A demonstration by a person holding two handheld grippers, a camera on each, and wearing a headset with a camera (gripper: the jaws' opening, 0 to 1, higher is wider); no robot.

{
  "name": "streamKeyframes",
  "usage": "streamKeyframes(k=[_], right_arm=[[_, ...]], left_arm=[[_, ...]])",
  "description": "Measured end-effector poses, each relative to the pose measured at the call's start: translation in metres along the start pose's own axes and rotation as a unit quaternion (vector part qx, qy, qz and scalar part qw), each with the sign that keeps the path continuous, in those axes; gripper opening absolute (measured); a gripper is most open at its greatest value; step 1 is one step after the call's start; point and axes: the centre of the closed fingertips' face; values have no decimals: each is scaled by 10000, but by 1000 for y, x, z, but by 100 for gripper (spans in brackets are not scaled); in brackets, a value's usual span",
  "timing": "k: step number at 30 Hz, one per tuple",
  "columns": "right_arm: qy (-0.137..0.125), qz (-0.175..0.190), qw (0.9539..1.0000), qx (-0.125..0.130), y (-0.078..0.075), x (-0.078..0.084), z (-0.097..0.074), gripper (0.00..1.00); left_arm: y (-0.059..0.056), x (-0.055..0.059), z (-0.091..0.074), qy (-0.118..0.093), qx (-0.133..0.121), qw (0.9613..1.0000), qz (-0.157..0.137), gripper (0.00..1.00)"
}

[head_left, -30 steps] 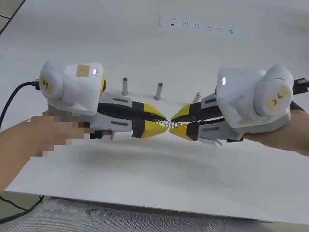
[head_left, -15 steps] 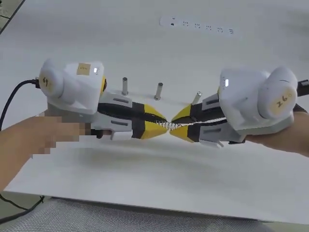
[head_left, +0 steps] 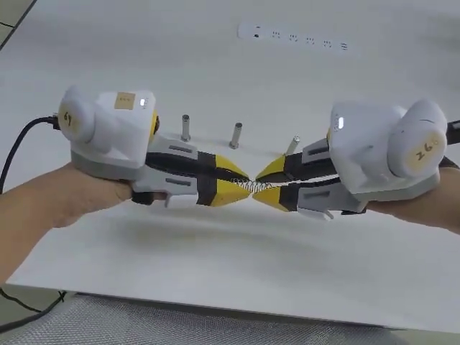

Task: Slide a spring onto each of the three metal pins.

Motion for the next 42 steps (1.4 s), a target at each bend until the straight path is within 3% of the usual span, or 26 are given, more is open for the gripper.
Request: streamKeyframes(k=[16,42], right_arm=[[24,-6,10000,16,-2,8,-6,16],[74,-189,9998,-55,-2,3,-9,11]], left_arm=[[-2,-5,2,-54,70,10000,-38,6],[0,0,2,-44,73,10000,-41,7]])
Point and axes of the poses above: the centre of the closed fingertips' face, and the gripper's own axes: z roughly forward along the fingers, y roughly to its left, x roughly out of its underside, and after that the axes turned 7 degrees about -y, right-handed
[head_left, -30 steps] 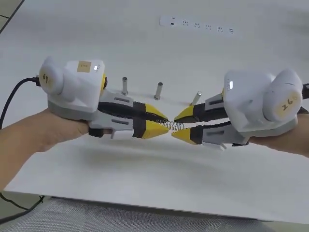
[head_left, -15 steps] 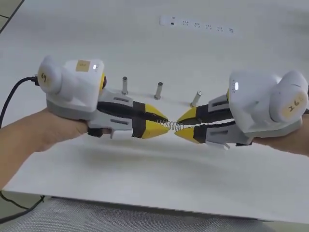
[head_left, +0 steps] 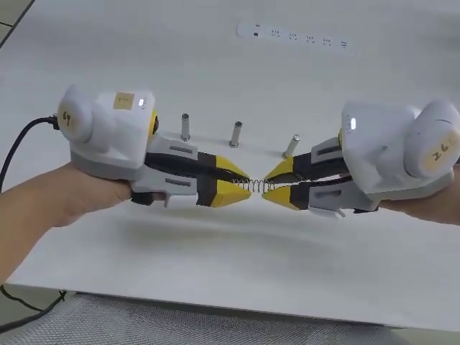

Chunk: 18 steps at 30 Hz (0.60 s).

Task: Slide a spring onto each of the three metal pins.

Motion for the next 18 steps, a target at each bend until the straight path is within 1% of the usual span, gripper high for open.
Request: streamKeyframes(k=[5,11,18], right_arm=[[43,-95,9999,-27,1,-3,-1,11],[11,-149,9999,-51,1,-8,-3,11],[-73,-207,9997,-112,2,-14,-3,11]], left_arm=[[1,4,-1,54,-30,10000,8,7],[1,4,-2,47,-40,10000,-9,7],[1,9,-3,120,-56,9999,21,7]])
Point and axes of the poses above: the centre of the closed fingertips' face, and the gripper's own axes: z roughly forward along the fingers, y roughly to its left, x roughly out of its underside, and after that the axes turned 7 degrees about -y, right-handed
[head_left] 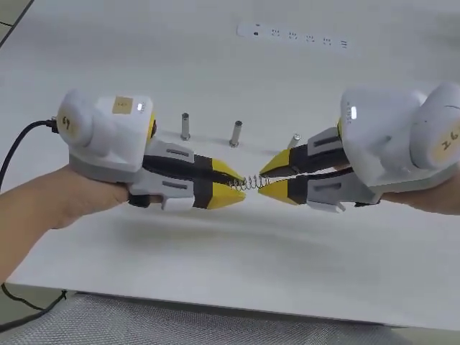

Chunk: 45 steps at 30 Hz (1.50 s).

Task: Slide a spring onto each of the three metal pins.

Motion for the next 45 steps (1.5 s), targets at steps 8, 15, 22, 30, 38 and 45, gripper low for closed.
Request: streamKeyframes(k=[8,15,22,30,38,45], right_arm=[[-213,49,9998,4,0,-15,2,11],[-316,138,9994,37,-1,-19,4,11],[-550,305,9980,73,1,-28,7,12],[-669,344,9970,185,1,-34,8,11],[-727,393,9964,166,2,-34,9,12],[-764,365,9962,188,2,-34,10,11]], left_arm=[[-1,4,3,23,19,10000,54,7],[-1,4,3,6,10,10000,50,7],[-4,4,8,-6,54,10000,48,7],[-4,2,9,-63,52,10000,29,7],[-5,2,6,-14,38,9999,97,7],[-5,3,5,19,28,9999,109,7]])
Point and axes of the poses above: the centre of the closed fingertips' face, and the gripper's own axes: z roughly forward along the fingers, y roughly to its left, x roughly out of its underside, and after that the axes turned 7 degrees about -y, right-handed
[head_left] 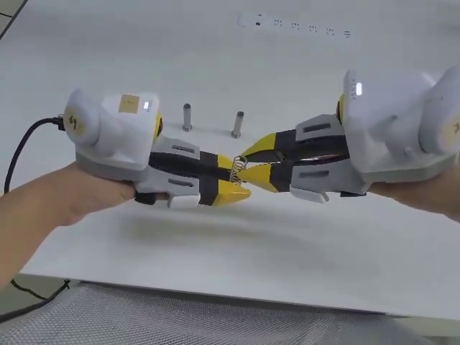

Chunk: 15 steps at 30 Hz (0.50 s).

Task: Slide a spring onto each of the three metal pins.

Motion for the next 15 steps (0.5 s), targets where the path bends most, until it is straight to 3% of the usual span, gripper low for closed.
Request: streamKeyframes(k=[15], right_arm=[[-22,-16,10000,50,2,-1,-2,11]], left_arm=[[0,0,1,-8,-44,10000,-19,8]])
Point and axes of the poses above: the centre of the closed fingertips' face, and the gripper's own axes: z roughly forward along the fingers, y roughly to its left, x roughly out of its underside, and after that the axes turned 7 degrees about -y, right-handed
